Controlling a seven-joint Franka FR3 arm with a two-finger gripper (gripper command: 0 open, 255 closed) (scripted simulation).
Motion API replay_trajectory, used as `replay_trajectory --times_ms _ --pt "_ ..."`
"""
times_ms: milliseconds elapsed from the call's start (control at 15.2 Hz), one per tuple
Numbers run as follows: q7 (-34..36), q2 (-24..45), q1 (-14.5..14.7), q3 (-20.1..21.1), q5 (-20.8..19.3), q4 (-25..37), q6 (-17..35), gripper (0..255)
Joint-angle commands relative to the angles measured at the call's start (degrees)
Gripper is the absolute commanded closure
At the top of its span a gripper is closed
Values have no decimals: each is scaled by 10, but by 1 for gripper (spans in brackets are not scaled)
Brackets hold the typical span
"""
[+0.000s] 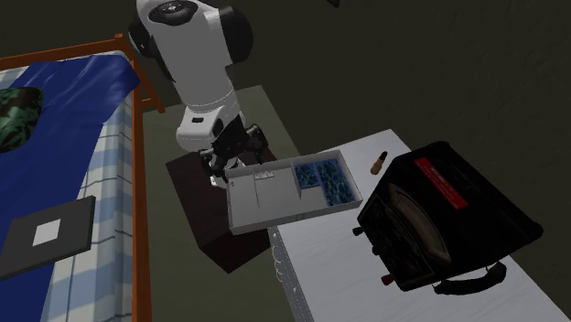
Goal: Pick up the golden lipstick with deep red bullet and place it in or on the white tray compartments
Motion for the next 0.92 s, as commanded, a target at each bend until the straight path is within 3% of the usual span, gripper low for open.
replay_trajectory --times_ms 0,858 --pt "0 0 0 0 0 0 0 0" --pt "110 183 51 143 42 129 17 0"
